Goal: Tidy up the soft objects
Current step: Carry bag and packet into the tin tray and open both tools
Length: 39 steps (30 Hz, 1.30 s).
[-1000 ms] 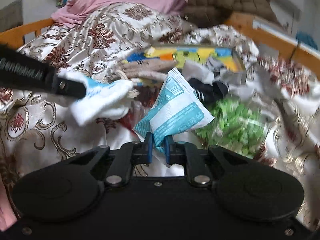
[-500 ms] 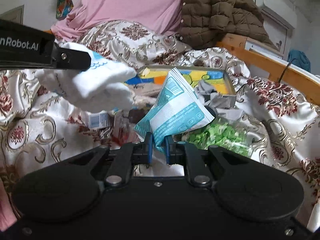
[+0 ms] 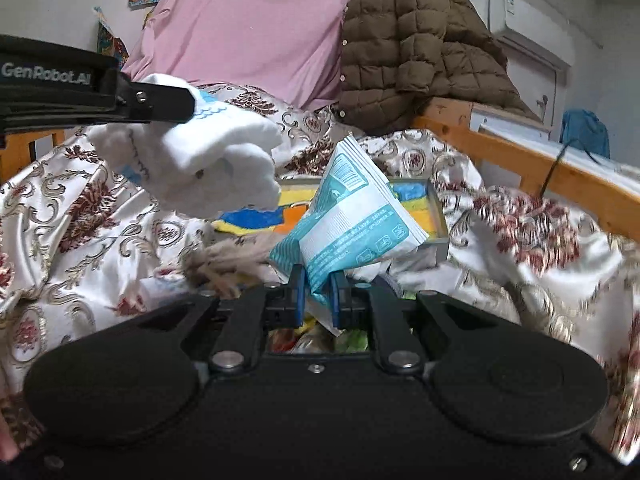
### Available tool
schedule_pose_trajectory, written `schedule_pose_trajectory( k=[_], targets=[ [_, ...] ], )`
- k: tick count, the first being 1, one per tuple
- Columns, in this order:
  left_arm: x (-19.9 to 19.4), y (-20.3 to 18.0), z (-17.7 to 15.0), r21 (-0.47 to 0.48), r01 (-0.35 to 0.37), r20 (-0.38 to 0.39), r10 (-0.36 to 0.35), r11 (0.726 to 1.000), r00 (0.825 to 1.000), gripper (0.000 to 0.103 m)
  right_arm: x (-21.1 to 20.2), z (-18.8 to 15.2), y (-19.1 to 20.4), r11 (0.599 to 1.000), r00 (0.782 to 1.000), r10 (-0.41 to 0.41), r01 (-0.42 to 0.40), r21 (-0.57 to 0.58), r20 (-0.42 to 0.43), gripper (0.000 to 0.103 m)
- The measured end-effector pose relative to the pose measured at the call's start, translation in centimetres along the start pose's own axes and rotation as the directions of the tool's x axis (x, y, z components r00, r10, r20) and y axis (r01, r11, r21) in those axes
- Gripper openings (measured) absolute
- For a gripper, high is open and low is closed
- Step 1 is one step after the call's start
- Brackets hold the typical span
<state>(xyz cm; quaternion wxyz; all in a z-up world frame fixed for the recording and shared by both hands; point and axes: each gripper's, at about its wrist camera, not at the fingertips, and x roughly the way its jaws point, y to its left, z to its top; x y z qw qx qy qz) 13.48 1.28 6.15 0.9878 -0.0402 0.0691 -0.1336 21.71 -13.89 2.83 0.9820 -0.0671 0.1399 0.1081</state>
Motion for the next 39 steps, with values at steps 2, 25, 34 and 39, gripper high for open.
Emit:
schedule_pose_trajectory(
  k=[2, 25, 34, 39],
  targets=[
    [1.6, 0.4, 0.2, 0.014, 0.006, 0.001, -0.006, 1.000, 1.000, 0.006, 1.0, 0.9, -0.7, 1.000, 1.000, 0.000, 0.000, -0.013, 0.008, 0.006],
    [19.9, 12.0, -2.5, -0.382, -0.062, -0.133, 0.011, 0.922, 0.991, 0.006, 20.9, 6.1, -4.9, 0.989, 0.993, 0.032, -0.015, 0.146, -0.112, 0.007],
    [22.2, 13.6, -5.2, -0.394, -0.147, -0.266, 0.041, 0.907, 0.963, 0.006, 25.8, 5.0, -4.2, 0.979, 0.977, 0.063, -0.021, 0.203, -0.201, 0.007],
    [23.4, 13.8, -6.1, -0.363, -0.184, -0.355, 0.047, 0.914, 0.934, 0.006, 27.9, 4.1, -3.9, 0.971, 0.967, 0.084, -0.025, 0.236, -0.241, 0.007]
  ],
)
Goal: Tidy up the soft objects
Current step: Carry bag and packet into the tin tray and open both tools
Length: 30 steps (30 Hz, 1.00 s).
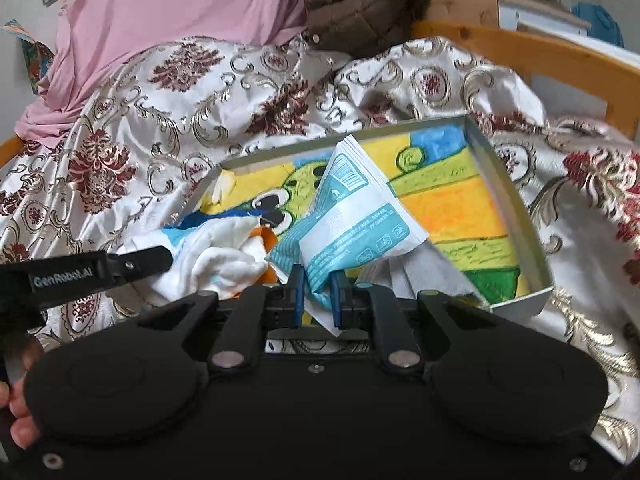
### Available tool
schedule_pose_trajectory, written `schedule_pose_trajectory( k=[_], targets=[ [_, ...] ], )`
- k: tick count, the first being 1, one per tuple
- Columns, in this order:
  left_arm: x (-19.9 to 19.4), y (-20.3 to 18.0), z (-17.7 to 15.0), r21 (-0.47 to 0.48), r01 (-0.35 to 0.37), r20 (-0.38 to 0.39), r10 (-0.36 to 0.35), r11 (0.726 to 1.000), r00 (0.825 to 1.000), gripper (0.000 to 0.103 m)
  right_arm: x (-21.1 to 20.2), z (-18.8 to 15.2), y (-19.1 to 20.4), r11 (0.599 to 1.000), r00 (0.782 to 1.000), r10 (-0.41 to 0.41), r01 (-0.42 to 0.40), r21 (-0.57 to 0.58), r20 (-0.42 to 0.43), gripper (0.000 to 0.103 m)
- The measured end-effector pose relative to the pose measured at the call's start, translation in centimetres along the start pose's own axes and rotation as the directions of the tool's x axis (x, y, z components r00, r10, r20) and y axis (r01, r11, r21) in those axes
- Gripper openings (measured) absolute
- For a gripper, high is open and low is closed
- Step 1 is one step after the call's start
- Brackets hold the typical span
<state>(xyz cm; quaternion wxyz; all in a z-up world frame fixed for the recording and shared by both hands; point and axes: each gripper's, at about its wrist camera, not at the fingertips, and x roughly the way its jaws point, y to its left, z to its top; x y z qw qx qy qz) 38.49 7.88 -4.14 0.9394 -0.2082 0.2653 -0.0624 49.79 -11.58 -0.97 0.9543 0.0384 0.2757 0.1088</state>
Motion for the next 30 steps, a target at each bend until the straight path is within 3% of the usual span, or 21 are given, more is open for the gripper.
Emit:
schedule_pose_trajectory(
  k=[6, 13, 17, 24, 30],
  targets=[
    [0.4, -0.5, -0.4, 0.040, -0.019, -0.036, 0.021, 0.999, 0.999, 0.007, 1.4, -0.6, -0.7, 0.999, 1.000, 0.000, 0.001, 0.043, -0.023, 0.008],
    [0.5, -0.6, -0.3, 0.025, -0.028, -0.040, 0.029, 0.999, 0.999, 0.015, 1.5, -0.5, -1.1, 0.998, 0.999, -0.001, 0.003, 0.065, -0.039, 0.015],
    [0.5, -0.2, 0.0, -0.008, -0.010, -0.060, 0.009, 1.000, 0.998, 0.029, 0.9, -0.5, -1.4, 0.997, 0.999, -0.004, 0.007, 0.081, -0.042, 0.018],
    [-0.4, -0.4, 0.6, -0.060, 0.009, -0.071, -0.013, 0.998, 0.997, 0.068, -1.7, 0.3, -1.7, 0.994, 1.000, -0.026, 0.026, 0.105, -0.001, 0.033],
    [-1.6, -0.8, 1.1, -0.072, -0.009, -0.070, 0.004, 0.997, 0.998, 0.077, -4.8, 0.7, -2.1, 0.991, 0.999, -0.026, 0.020, 0.135, 0.042, 0.045]
  ],
)
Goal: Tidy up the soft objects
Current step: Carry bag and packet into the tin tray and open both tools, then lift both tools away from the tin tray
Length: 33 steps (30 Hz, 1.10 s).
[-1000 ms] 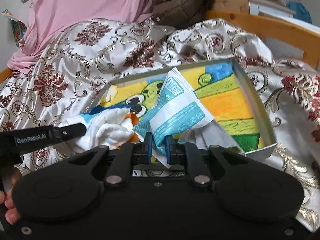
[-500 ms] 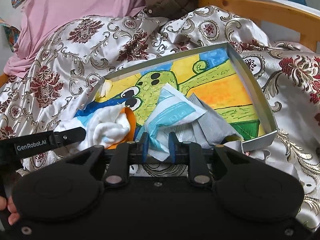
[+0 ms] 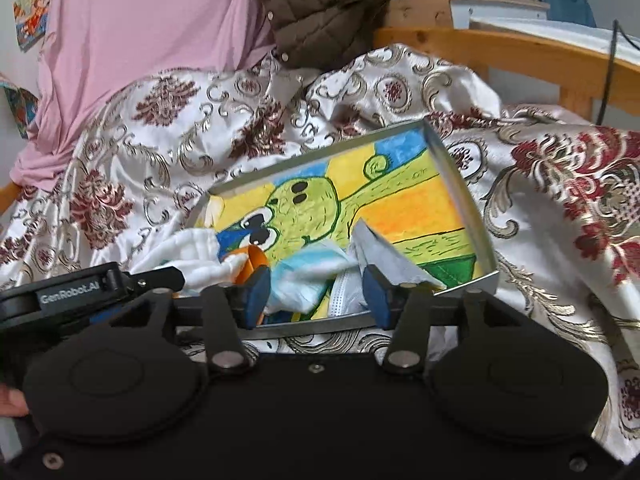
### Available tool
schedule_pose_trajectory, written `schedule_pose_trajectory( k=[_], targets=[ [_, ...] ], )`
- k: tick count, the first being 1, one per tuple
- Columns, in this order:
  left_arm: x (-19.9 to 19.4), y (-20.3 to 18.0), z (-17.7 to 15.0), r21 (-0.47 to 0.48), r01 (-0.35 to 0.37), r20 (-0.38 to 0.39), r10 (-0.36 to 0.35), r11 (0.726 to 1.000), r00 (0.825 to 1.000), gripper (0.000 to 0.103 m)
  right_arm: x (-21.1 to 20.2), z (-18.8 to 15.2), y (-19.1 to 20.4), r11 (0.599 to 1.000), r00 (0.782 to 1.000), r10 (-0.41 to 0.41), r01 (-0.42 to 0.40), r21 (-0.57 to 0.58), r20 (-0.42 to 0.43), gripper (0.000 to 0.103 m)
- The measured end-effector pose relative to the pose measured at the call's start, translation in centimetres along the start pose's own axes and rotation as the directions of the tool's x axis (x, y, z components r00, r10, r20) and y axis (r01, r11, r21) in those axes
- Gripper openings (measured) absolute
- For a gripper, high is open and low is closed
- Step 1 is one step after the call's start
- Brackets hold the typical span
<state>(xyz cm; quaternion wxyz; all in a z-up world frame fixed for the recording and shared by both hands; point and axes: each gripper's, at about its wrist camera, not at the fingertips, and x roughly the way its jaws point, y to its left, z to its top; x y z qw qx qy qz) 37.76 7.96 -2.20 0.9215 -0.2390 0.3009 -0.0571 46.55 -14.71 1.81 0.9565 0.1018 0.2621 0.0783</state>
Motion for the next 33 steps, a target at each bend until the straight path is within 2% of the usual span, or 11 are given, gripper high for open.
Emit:
schedule_pose_trajectory(
  k=[4, 9, 13, 14, 17, 23, 28, 33],
  targets=[
    [-1.2, -0.6, 0.1, 0.018, -0.004, 0.032, 0.004, 1.000, 0.999, 0.080, -2.1, 0.2, -0.1, 1.000, 0.999, -0.001, 0.001, -0.006, 0.041, 0.054],
    [-3.1, -1.4, 0.0, 0.042, -0.001, 0.065, -0.002, 0.999, 0.998, 0.082, -4.6, 0.1, -0.2, 1.000, 0.996, 0.005, -0.004, -0.005, 0.092, 0.070],
    [-5.2, -2.0, -0.5, 0.068, -0.007, 0.110, 0.000, 0.998, 0.994, 0.088, -6.8, -0.5, -0.3, 1.000, 0.991, 0.017, -0.017, 0.002, 0.133, 0.094],
    [-5.7, -2.1, -0.6, 0.075, -0.010, 0.123, 0.001, 0.997, 0.992, 0.088, -7.5, -0.7, -0.3, 1.000, 0.989, 0.017, -0.017, -0.001, 0.147, 0.096],
    [-7.4, -2.5, -0.9, 0.087, -0.017, 0.156, 0.003, 0.996, 0.988, 0.090, -8.8, -1.0, -0.2, 1.000, 0.985, 0.017, -0.015, -0.012, 0.171, 0.101],
    [-11.1, -3.1, -1.8, 0.115, -0.033, 0.214, 0.007, 0.993, 0.977, 0.091, -12.5, -1.5, -0.1, 0.999, 0.970, 0.039, -0.035, -0.022, 0.238, 0.102],
    [-14.9, -4.0, -4.1, 0.180, -0.083, 0.295, 0.027, 0.980, 0.955, 0.099, -15.5, -2.5, -0.3, 0.998, 0.956, 0.063, -0.058, -0.026, 0.287, 0.102],
    [-18.7, -4.9, -7.3, 0.246, -0.117, 0.351, 0.024, 0.962, 0.936, 0.101, -18.3, -3.6, -0.6, 0.998, 0.947, 0.069, -0.066, -0.021, 0.314, 0.102]
  ],
)
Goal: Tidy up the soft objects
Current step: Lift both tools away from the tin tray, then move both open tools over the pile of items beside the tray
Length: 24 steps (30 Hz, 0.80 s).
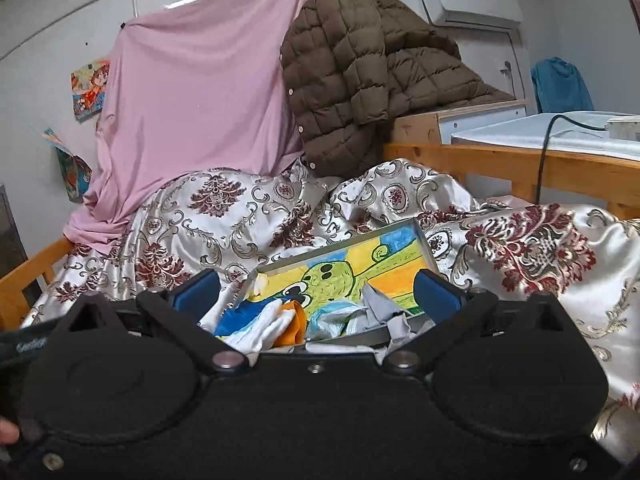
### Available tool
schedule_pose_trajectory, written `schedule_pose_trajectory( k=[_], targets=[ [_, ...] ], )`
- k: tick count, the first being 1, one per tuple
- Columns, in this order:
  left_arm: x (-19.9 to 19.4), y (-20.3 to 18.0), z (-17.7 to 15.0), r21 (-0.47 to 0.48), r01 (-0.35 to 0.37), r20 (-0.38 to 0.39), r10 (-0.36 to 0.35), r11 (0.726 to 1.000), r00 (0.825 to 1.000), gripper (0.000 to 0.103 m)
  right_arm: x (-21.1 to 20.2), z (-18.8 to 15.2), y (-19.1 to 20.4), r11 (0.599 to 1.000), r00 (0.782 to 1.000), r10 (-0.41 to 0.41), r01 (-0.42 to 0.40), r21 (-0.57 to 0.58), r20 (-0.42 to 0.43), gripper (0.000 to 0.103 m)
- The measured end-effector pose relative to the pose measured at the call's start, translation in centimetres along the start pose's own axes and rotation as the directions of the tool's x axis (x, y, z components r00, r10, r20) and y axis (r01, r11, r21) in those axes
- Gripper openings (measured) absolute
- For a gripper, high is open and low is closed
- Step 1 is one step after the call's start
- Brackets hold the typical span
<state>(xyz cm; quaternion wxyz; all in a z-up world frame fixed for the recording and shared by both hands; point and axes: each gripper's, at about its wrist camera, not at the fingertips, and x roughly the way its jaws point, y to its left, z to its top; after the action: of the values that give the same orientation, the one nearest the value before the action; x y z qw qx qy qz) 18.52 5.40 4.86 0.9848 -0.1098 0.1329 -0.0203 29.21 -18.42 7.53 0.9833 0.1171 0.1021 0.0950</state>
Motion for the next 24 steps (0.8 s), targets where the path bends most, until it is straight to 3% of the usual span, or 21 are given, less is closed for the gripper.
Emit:
schedule_pose_trajectory(
  k=[4, 14, 24],
  targets=[
    [-2.8, -0.1, -0.8, -0.007, -0.014, 0.020, 0.014, 1.000, 1.000, 0.102, -2.6, -1.1, -0.4, 1.000, 1.000, -0.011, 0.011, -0.008, -0.011, 0.102],
    [-6.5, 0.9, -3.2, -0.061, -0.056, -0.085, 0.050, 0.997, 0.995, 0.102, -6.2, -3.1, -0.7, 1.000, 0.996, -0.021, 0.023, 0.016, -0.088, 0.102],
    [-7.9, -1.1, -5.4, 0.062, -0.076, -0.161, 0.085, 0.995, 0.983, 0.102, -8.2, -5.9, 0.5, 0.996, 0.978, -0.072, 0.062, -0.057, -0.195, 0.102]
  ],
)
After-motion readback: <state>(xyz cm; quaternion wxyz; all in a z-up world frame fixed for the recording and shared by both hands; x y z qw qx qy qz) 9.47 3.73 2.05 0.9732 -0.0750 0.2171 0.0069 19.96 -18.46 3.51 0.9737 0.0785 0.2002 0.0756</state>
